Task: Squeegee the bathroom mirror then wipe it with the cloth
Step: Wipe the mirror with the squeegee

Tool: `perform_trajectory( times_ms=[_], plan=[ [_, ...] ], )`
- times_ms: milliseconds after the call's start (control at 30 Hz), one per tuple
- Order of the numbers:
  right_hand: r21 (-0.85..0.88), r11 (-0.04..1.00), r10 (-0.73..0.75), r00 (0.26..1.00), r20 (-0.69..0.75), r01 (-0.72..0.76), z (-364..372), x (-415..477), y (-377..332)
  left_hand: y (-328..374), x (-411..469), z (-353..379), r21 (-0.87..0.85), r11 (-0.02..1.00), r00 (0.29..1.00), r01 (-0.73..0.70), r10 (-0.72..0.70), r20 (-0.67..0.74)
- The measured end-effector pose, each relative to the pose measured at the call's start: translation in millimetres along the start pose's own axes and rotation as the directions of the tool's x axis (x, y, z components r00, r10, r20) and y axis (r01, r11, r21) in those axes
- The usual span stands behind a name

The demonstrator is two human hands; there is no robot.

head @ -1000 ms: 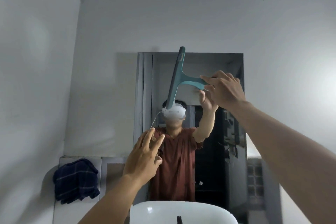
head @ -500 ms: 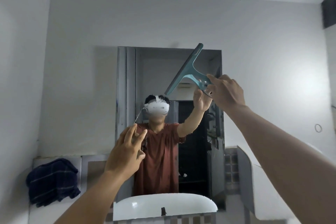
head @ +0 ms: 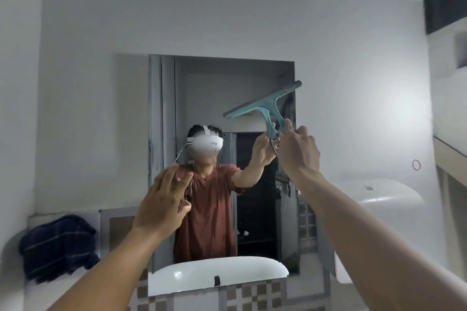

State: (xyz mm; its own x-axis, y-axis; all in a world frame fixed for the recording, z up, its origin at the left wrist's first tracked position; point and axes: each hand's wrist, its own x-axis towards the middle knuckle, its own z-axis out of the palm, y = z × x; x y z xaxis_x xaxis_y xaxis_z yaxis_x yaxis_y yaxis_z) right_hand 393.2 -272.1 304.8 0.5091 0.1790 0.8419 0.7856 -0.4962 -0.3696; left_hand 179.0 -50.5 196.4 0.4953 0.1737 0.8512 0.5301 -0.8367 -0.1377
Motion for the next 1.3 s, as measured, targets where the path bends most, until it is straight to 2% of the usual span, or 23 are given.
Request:
perform_trajectory(
  times_ms=[200,400,600,800,1000,1167,1300],
  plan=[
    [0.009,1.0,-0.021,1.0,0.017,0.02,7,-16,-8,-2,-11,-4,-0.011,1.0,1.0,-0.015,0.015,-0.006],
    [0.105,0.992,0.068,0.997,0.046,-0.072,21,-43,-16,1,-35,2,-0.006,1.0,0.997,0.001,-0.001,0.079],
    [0.136,0.986,0.083,0.992,0.092,-0.095,34,-61,-33,1,-41,3,0.009,1.0,0.994,0.024,-0.025,0.111],
    [0.365,0.912,0.099,0.965,0.243,-0.186,32,-75,-57,-4,-41,4,0.076,0.997,0.992,-0.004,-0.005,0.124],
    [0.53,0.81,0.13,0.958,0.256,-0.251,56,-88,-96,-5,-48,5,0.092,0.995,0.996,0.027,-0.035,0.079],
    [0.567,0.801,0.064,0.969,0.237,-0.192,67,-106,-131,-4,-58,7,0.06,0.997,0.996,0.046,-0.05,0.069],
    [0.51,0.856,-0.035,0.977,0.213,-0.08,74,-123,-148,-2,-75,17,0.055,0.996,0.99,0.064,-0.07,0.119]
  ],
)
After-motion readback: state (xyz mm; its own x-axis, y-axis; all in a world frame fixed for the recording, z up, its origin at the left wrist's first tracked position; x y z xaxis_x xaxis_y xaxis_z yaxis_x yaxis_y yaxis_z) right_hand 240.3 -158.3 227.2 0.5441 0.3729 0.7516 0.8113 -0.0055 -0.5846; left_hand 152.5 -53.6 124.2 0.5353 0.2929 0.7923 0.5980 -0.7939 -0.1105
